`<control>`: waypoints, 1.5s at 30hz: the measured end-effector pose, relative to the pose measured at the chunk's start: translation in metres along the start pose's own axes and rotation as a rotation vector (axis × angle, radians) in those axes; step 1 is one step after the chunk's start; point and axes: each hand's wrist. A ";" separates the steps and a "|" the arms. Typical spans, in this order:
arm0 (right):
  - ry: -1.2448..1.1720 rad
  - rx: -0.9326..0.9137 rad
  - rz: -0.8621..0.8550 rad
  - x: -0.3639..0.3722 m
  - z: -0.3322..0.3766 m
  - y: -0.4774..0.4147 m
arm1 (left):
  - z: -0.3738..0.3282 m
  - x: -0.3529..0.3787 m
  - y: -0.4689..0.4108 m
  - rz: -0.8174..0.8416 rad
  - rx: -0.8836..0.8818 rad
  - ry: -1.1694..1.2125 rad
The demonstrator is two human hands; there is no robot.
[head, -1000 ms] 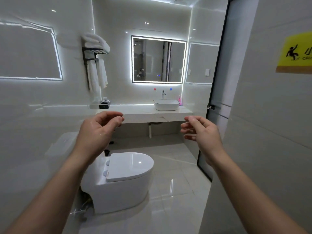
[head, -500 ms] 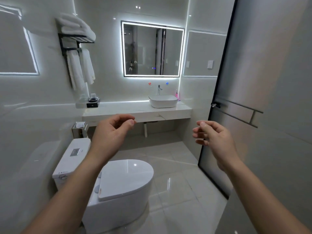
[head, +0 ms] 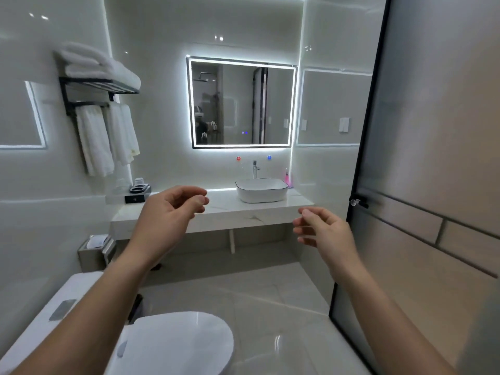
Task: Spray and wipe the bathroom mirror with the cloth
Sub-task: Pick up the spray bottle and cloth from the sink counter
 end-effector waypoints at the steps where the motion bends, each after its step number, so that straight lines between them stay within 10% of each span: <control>1: 0.001 0.005 0.006 -0.005 -0.005 -0.015 | 0.007 0.009 -0.013 -0.001 0.000 -0.002; 45: 0.086 0.050 0.019 -0.105 -0.263 -0.705 | 0.389 0.254 -0.622 0.078 -0.143 0.013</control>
Point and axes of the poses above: each hand's wrist, its own y-axis away from the middle knuckle, its own x-axis out of the palm, z = x × y, and after that the axes turned 9 degrees about z, right-handed
